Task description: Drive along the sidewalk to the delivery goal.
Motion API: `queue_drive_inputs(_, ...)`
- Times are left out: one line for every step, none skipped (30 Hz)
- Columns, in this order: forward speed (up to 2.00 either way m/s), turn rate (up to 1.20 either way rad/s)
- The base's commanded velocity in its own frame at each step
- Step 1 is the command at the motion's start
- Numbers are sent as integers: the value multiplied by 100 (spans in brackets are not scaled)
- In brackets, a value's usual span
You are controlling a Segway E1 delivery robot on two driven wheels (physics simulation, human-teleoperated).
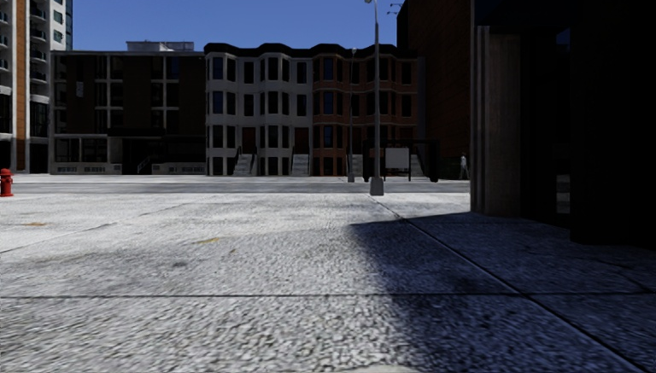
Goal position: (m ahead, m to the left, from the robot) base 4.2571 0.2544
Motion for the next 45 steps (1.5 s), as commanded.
queue_drive_inputs(177, 0)
queue_drive_inputs(177, 0)
queue_drive_inputs(177, 0)
queue_drive_inputs(177, 0)
queue_drive_inputs(177, 0)
queue_drive_inputs(177, 0)
queue_drive_inputs(177, 0)
queue_drive_inputs(177, 0)
queue_drive_inputs(177, 0)
queue_drive_inputs(177, 0)
queue_drive_inputs(178, 0)
queue_drive_inputs(179, 0)
queue_drive_inputs(180, 0)
queue_drive_inputs(180, 0)
queue_drive_inputs(180, 0)
queue_drive_inputs(180, 0)
queue_drive_inputs(180, 0)
queue_drive_inputs(180, 0)
queue_drive_inputs(180, 0)
queue_drive_inputs(182, 0)
queue_drive_inputs(200, 0)
queue_drive_inputs(200, 0)
queue_drive_inputs(200, 0)
queue_drive_inputs(200, 0)
queue_drive_inputs(200, 0)
queue_drive_inputs(200, 0)
queue_drive_inputs(200, 0)
queue_drive_inputs(200, 0)
queue_drive_inputs(200, 0)
queue_drive_inputs(200, 0)
queue_drive_inputs(200, 0)
queue_drive_inputs(200, 0)
queue_drive_inputs(200, 0)
queue_drive_inputs(200, 0)
queue_drive_inputs(200, 0)
queue_drive_inputs(200, 0)
queue_drive_inputs(200, 0)
queue_drive_inputs(200, 0)
queue_drive_inputs(200, 0)
queue_drive_inputs(200, 0)
queue_drive_inputs(200, 0)
queue_drive_inputs(200, 0)
queue_drive_inputs(198, 0)
queue_drive_inputs(194, 0)
queue_drive_inputs(194, 0)
